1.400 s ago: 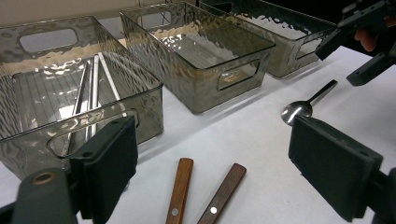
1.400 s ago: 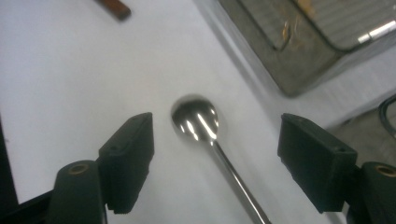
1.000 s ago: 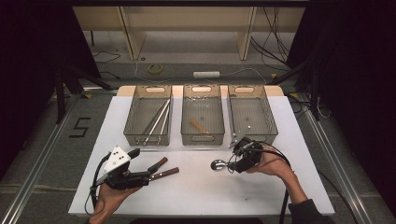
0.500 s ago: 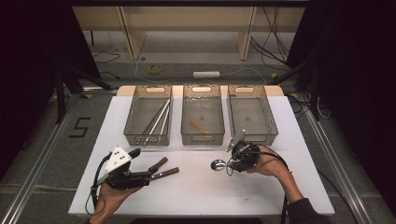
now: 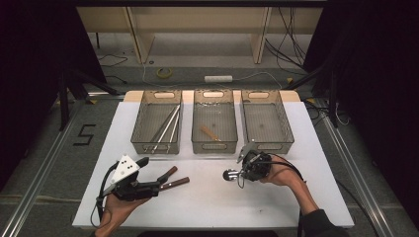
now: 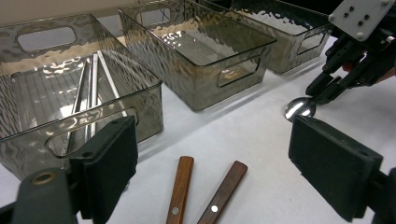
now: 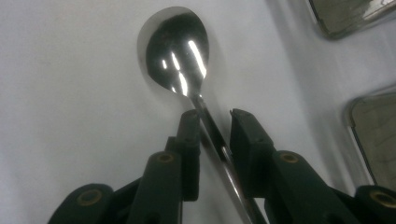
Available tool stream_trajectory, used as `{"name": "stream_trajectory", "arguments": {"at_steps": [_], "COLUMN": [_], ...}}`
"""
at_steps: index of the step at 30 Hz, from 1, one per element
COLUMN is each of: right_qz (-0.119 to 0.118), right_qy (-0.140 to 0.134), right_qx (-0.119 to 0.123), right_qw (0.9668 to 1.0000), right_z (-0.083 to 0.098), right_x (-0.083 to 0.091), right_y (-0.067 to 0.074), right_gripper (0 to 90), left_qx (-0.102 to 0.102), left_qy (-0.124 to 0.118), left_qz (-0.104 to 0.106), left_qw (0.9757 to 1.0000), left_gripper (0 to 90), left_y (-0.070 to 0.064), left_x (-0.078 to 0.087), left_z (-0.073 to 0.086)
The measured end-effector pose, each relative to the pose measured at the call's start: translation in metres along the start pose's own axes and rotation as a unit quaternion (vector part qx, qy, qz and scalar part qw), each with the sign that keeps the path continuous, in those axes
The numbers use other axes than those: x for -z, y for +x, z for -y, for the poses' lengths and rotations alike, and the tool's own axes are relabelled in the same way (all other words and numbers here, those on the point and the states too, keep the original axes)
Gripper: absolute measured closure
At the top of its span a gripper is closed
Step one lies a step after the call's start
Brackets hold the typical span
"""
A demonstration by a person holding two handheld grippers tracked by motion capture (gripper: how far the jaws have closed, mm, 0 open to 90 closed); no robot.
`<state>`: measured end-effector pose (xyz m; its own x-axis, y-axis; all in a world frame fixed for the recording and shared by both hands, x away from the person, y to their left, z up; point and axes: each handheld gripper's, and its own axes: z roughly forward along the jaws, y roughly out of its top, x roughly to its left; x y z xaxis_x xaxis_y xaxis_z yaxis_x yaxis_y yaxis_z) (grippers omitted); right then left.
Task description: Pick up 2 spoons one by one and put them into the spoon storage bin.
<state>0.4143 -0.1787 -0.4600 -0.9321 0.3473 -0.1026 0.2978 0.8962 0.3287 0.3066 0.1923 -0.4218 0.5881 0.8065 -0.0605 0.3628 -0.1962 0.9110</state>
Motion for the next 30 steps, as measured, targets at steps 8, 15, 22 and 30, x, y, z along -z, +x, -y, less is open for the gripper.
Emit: {"name": "stream_trajectory", "arguments": {"at_steps": [8, 15, 22, 30], "right_qz": [-0.006, -0.010, -0.005, 0.005], "right_qy": [0.002, 0.004, -0.005, -0.021], "right_qx": [0.027, 0.040, 0.043, 0.024], "right_qw": [0.9996, 0.9992, 0.9991, 0.9995], "right_z": [0.000, 0.002, 0.000, 0.001], "right_x": [0.001, 0.003, 0.008, 0.015], "right_y": [0.001, 0.003, 0.003, 0.000], "right_gripper": [83.3, 89.9, 90.0, 90.0], "left_qx": [-0.007, -0.007, -0.004, 0.002], "left_qy": [0.004, 0.004, 0.004, 0.001], "left_qz": [0.000, -0.001, -0.001, -0.002], "left_qw": [1.0000, 1.0000, 1.0000, 1.0000], "left_gripper": [15.2, 15.2, 15.2, 15.2], "left_y": [-0.001, -0.001, -0.001, 0.000], "left_x": [-0.001, -0.001, -0.001, -0.001], "left_z": [0.000, 0.000, 0.000, -0.001]}}
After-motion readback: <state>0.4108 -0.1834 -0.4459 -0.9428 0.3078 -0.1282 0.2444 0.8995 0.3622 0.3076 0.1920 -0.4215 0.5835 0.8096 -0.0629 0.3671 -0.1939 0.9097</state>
